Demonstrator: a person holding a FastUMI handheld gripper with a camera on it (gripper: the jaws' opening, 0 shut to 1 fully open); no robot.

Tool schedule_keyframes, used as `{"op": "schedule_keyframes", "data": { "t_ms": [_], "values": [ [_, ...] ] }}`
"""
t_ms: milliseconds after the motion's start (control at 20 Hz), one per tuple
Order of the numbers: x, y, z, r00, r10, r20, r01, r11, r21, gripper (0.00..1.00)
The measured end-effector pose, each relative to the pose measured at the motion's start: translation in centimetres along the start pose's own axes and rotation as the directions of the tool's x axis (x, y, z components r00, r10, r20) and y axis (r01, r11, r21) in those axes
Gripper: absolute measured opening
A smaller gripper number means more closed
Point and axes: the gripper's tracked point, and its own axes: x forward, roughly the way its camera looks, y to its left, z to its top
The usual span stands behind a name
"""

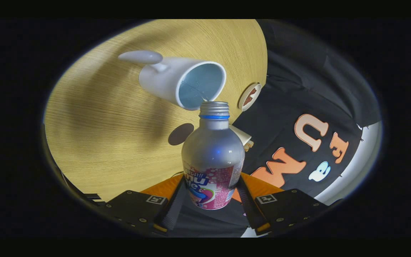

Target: Take the bottle from table, then pour the juice into the cup, finally place the bottle on the coaster

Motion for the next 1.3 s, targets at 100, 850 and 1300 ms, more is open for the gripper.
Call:
{"op": "schedule_keyframes", "data": {
  "t_ms": [100,850,1300],
  "values": [
    [-0.19,-0.12,-0.04,1.000,-0.003,-0.005,0.003,1.000,-0.024,0.76],
    [-0.58,-0.50,0.21,1.000,0.011,-0.011,-0.012,0.998,-0.056,0.76],
    [-0.70,-0.67,0.50,1.000,0.021,-0.004,-0.022,0.997,-0.072,0.76]
  ]
}}
